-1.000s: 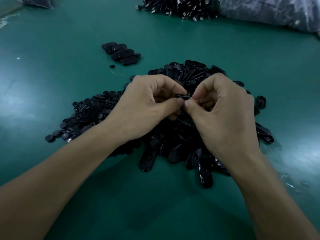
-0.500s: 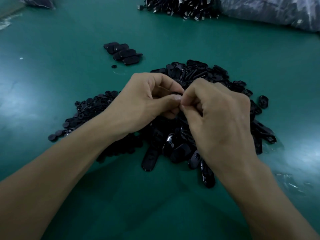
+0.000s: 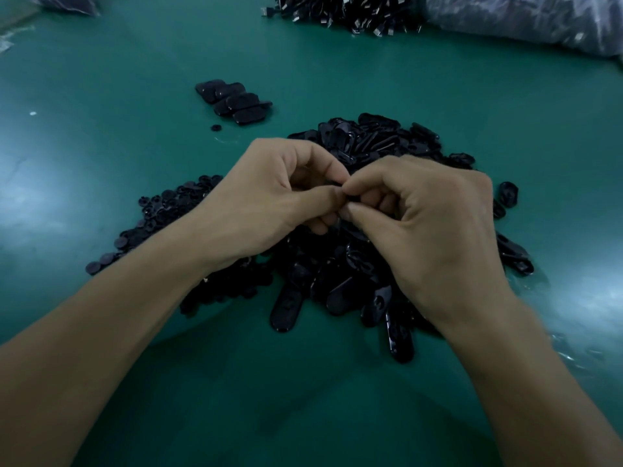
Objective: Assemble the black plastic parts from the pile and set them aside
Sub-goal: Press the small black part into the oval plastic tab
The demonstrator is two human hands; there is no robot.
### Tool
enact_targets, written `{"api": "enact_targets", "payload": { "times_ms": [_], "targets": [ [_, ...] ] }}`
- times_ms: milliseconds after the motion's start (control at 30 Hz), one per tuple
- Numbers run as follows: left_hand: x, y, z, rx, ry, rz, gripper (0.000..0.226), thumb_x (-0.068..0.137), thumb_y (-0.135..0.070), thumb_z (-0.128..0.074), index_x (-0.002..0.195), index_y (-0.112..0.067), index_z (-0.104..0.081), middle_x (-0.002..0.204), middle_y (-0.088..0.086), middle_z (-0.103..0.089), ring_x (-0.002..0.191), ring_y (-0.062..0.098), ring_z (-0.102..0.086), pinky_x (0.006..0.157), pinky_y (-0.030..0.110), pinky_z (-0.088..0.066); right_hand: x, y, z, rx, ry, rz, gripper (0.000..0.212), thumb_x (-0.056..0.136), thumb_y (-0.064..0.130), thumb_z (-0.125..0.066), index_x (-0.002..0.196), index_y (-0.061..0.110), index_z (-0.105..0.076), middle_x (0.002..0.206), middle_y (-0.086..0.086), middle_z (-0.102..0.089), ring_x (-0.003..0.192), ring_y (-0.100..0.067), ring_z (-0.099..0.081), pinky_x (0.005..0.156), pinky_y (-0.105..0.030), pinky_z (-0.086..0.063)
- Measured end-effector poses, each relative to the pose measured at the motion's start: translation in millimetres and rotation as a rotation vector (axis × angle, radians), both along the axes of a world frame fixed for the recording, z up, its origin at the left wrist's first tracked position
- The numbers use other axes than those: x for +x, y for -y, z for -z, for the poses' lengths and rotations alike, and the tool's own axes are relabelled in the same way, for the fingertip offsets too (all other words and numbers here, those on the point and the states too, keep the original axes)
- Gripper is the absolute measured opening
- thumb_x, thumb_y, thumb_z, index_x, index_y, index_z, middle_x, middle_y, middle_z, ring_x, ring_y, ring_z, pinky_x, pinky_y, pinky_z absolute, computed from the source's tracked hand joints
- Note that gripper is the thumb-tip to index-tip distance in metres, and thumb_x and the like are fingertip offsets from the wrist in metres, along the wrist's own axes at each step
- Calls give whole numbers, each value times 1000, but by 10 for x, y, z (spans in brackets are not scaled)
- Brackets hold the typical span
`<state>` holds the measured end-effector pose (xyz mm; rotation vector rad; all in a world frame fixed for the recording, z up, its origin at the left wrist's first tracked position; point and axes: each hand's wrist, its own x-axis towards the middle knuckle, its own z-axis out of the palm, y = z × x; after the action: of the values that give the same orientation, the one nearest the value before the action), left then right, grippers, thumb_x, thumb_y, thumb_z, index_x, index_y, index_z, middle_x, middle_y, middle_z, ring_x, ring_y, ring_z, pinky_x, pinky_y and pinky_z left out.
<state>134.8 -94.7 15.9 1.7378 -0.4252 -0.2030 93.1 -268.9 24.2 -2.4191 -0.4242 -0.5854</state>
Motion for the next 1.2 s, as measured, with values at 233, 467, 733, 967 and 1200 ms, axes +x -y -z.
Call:
{"api": "enact_targets", "payload": {
  "times_ms": [233, 467, 733, 967, 1200],
  "targets": [
    [-16, 22, -4, -88, -56, -36, 9, 90, -2, -68, 92, -10, -72, 80, 10, -76, 70, 12, -71, 65, 20, -58, 8, -15, 21, 164, -70, 13, 16, 90, 12, -73, 98, 25, -78, 83, 16, -70, 74, 2, -64, 69, -9, -49],
    [-25, 30, -18, -174, -124, -61, 18, 88, 6, -68, 95, -10, -71, 77, 7, -76, 71, 13, -73, 65, 21, -59, 34, 9, -11, 361, -208, 15, 23, 88, 15, -74, 87, 36, -64, 78, 15, -70, 76, -3, -69, 67, -18, -54],
    [-38, 24, -28, -214, -123, -74, 20, 85, 8, -69, 93, -11, -73, 74, 6, -75, 71, 15, -74, 66, 23, -59, 19, 32, -33, 395, -243, 68, 36, 85, 18, -75, 77, 36, -45, 81, 5, -72, 78, -12, -69, 72, -41, -59],
    [-49, 36, -28, -182, -98, -63, 19, 83, 7, -72, 89, -11, -74, 74, 8, -75, 70, 16, -73, 66, 23, -59, 17, 21, -46, 344, -256, 69, 35, 85, 18, -76, 79, 36, -47, 82, 4, -71, 80, -14, -69, 72, -43, -58],
    [-49, 41, -18, -132, -92, -78, 17, 85, 1, -74, 85, -16, -76, 77, 8, -77, 71, 18, -74, 68, 25, -60, 8, -4, -53, 292, -232, 86, 39, 85, 15, -77, 76, 35, -45, 79, 3, -70, 75, -14, -69, 66, -38, -58]
  ]
}}
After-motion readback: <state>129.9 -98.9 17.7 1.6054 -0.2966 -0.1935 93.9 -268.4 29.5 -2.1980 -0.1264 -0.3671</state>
